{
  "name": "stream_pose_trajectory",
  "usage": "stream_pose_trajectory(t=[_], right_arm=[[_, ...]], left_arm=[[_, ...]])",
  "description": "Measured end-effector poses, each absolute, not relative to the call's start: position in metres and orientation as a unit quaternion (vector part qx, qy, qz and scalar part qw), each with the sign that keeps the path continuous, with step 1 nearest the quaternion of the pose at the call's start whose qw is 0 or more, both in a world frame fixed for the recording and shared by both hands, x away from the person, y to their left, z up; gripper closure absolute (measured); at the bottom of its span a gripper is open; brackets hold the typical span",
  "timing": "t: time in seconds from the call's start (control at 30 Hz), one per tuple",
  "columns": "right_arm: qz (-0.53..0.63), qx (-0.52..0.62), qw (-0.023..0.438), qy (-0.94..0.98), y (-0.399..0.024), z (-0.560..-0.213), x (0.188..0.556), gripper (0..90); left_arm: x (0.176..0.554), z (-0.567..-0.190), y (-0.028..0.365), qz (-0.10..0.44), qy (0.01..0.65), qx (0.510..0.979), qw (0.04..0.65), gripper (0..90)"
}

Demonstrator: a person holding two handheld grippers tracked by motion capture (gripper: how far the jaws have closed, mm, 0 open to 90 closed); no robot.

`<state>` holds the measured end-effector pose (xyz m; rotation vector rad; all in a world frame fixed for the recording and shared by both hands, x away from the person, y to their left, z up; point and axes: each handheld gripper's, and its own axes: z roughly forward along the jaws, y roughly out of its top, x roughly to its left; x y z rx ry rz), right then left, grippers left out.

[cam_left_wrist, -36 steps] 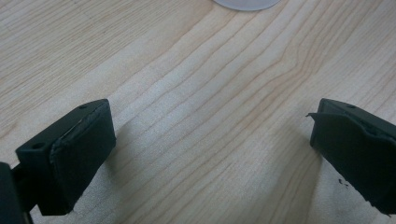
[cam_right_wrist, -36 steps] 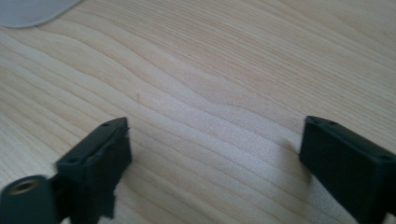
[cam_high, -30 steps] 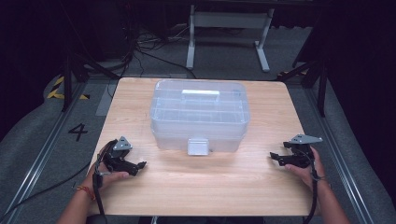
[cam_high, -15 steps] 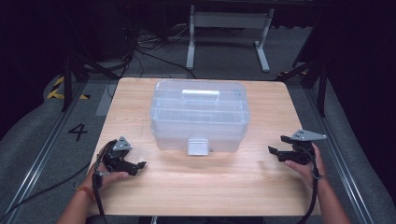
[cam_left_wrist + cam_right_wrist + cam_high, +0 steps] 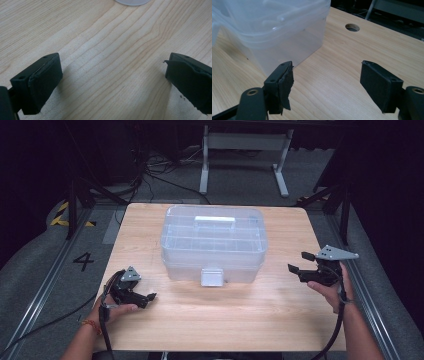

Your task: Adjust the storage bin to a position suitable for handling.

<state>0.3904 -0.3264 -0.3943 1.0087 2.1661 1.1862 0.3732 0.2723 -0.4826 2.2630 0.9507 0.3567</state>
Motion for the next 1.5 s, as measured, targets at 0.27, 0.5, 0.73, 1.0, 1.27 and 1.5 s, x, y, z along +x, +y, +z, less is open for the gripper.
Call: stream_pose_trajectory(t=[0.27, 0.5, 0.73, 1.0, 1.27, 1.5], right_arm=[[0.436, 0.355, 0.244, 0.790, -0.320, -0.375, 0.395, 27.5], [0.443, 0.344, 0.257, 0.787, -0.310, -0.356, 0.398, 27.5], [0.441, 0.334, 0.259, 0.792, -0.299, -0.346, 0.402, 27.5], [0.442, 0.315, 0.267, 0.796, -0.282, -0.332, 0.408, 28.0], [0.448, 0.301, 0.265, 0.799, -0.266, -0.320, 0.420, 28.4], [0.450, 0.286, 0.259, 0.805, -0.248, -0.315, 0.427, 28.7]], left_arm=[[0.372, -0.483, 0.272, 0.131, 0.370, 0.860, 0.327, 2.6], [0.371, -0.482, 0.273, 0.134, 0.371, 0.860, 0.325, 3.1], [0.371, -0.482, 0.273, 0.133, 0.371, 0.860, 0.325, 3.1], [0.371, -0.482, 0.273, 0.132, 0.371, 0.860, 0.325, 3.1], [0.371, -0.482, 0.273, 0.133, 0.372, 0.859, 0.326, 3.1], [0.371, -0.482, 0.273, 0.133, 0.371, 0.860, 0.325, 3.1]])
